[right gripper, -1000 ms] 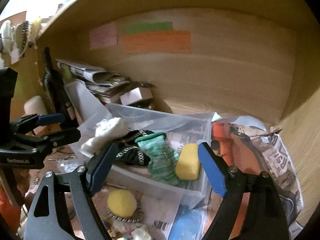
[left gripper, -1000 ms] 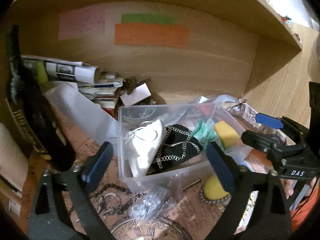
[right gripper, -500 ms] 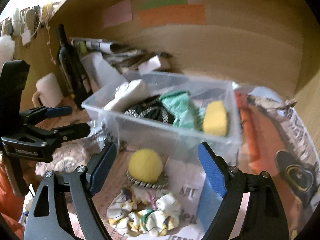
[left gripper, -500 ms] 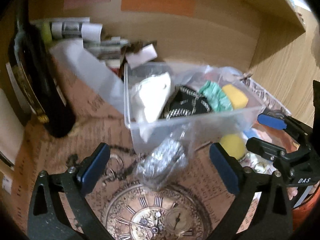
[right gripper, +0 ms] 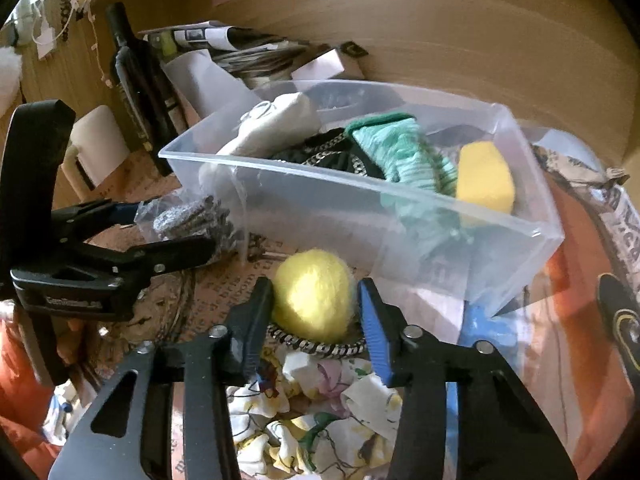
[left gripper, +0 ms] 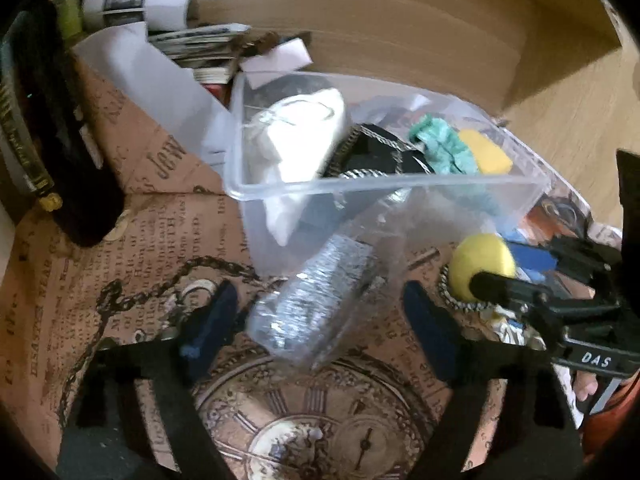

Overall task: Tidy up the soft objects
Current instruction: 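Grasp the bagged silver scrubber with the left tool while the right tool grasps the yellow felt ball, then lower the scrubber and ball into the clear box and open both tools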

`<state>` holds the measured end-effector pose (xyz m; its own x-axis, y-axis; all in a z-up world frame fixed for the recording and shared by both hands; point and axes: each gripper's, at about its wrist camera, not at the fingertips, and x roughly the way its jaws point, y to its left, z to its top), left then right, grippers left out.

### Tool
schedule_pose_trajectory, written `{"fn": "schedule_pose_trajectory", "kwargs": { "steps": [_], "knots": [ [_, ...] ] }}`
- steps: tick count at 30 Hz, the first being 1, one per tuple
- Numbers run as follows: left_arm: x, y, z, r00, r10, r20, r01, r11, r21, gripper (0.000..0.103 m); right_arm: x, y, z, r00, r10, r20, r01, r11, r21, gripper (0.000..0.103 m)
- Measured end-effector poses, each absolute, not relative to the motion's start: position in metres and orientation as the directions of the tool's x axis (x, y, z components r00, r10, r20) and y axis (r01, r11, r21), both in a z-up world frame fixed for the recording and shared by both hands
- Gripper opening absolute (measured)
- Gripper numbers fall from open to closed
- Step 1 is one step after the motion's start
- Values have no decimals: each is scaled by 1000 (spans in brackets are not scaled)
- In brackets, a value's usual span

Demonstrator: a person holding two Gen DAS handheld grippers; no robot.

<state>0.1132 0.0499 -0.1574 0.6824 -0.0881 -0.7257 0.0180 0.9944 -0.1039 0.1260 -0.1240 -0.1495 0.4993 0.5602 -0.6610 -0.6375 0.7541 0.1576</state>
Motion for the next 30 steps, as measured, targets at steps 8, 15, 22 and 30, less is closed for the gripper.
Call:
{"fn": "schedule_pose_trajectory", "kwargs": {
  "steps": [8,15,22,30],
  "knots": [
    [104,38,-155,689,-103,-717,71,995,-75,38,119,-135,-136,550,573,-608,-624,765,156,38],
    [86,36,-138,730,-103,-676,71,995,-74,33,111,-147,-114,603,577,-551,-613,777,143,38],
    [65,37,-102,793,-114,-599,78,993,-85,33,104,-157,-92,658,577,-484,-598,791,131,38],
    [65,32,-61,864,-114,-490,84,993,-82,33,106,-166,-70,705,577,-413,-582,803,129,38]
  ]
}}
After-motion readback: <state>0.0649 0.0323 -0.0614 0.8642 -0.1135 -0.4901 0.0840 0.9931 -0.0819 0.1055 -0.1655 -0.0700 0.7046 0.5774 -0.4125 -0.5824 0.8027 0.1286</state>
